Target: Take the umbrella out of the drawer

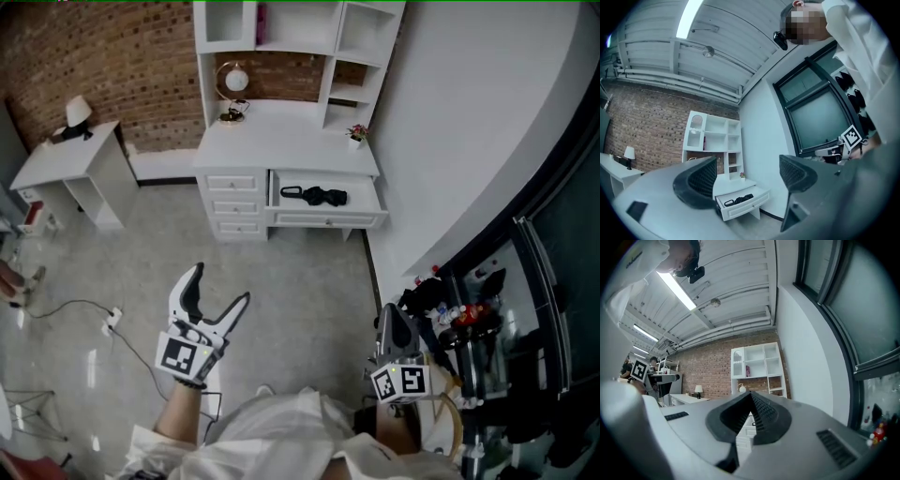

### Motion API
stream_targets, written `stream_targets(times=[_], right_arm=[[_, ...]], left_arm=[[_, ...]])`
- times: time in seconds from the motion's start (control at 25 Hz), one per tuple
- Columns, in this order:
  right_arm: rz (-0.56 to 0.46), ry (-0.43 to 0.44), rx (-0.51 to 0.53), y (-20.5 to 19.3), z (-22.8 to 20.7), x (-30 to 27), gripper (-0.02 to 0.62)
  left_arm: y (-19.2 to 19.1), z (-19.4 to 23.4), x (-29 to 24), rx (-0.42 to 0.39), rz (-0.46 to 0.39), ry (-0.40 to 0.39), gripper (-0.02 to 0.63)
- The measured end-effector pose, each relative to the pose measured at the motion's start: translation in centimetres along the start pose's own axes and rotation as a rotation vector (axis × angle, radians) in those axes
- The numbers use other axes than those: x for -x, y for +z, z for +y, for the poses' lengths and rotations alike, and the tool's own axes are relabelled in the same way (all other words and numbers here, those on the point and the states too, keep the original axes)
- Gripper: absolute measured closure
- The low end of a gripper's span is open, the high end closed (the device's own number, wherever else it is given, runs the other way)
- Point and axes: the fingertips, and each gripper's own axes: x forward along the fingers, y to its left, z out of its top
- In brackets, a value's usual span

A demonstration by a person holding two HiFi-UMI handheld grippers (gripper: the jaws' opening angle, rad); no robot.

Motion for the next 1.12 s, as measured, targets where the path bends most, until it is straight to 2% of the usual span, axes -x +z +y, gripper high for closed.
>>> stream_targets(times=[0.6, 1.12], right_arm=[[0.026, 0.001, -0.003, -1.4, 3.9, -0.8, 0.578], [0.014, 0.001, -0.015, -1.8, 2.9, -2.5, 0.578]], left_arm=[[-2.4, 2.9, 2.0, 0.026, 0.046, -0.001, 0.209], [-2.8, 2.8, -0.2, 0.025, 0.043, -0.018, 0.207]])
